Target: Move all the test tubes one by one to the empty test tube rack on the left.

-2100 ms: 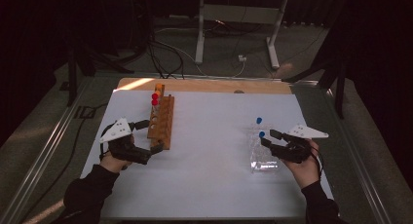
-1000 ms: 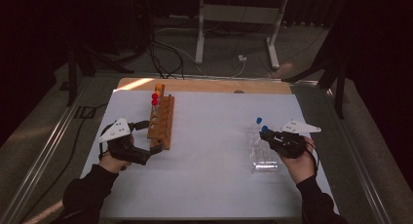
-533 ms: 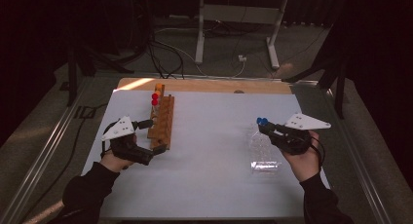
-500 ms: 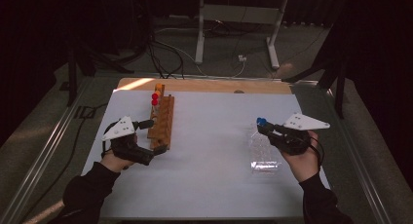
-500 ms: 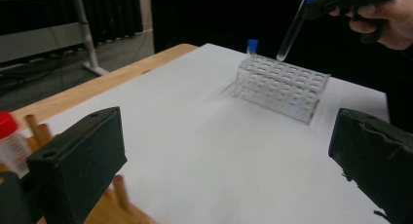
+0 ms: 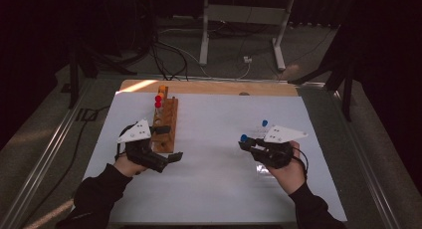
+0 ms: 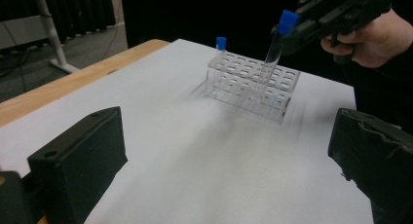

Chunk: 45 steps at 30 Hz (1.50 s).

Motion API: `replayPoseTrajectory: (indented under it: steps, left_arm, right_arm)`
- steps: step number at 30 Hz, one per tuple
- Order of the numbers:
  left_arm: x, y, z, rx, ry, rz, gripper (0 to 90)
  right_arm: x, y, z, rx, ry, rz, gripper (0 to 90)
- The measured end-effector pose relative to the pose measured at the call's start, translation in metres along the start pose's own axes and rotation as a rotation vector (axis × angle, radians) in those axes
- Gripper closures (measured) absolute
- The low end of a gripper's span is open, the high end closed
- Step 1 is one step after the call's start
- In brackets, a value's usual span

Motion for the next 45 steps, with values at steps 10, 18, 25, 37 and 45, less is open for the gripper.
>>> replayPoseTrajectory:
  steps: [10,18,25,37,45]
  left_arm:
    - [-0.008,0.018,-0.014,0.071,0.004,-0.005,2.6]
    - [-0.012,0.033,-0.021,0.130,0.007,-0.023,6.1]
    - [-0.015,0.044,-0.025,0.174,0.025,-0.048,16.4]
    - [-0.013,0.056,-0.034,0.172,0.023,-0.110,43.5]
    - [-0.012,0.059,-0.039,0.170,0.023,-0.135,59.2]
  right_arm:
    - [0.001,-0.026,-0.025,-0.082,-0.035,0.037,77.3]
    - [0.002,-0.042,-0.040,-0.135,-0.058,0.054,77.3]
    - [0.003,-0.052,-0.050,-0.169,-0.070,0.064,77.3]
    - [0.000,-0.061,-0.057,-0.201,-0.072,0.073,77.3]
    - [-0.002,-0.063,-0.057,-0.207,-0.071,0.074,77.3]
Point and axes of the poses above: each handheld gripper's, and its own axes: z roughly backward along the jaws, x roughly out of its underside, y roughly to its right, the point moved 6 cm from there along -z, roughly forward along the jaws, and after that the axes turned 7 degrees about -x, right-handed, at the moved point
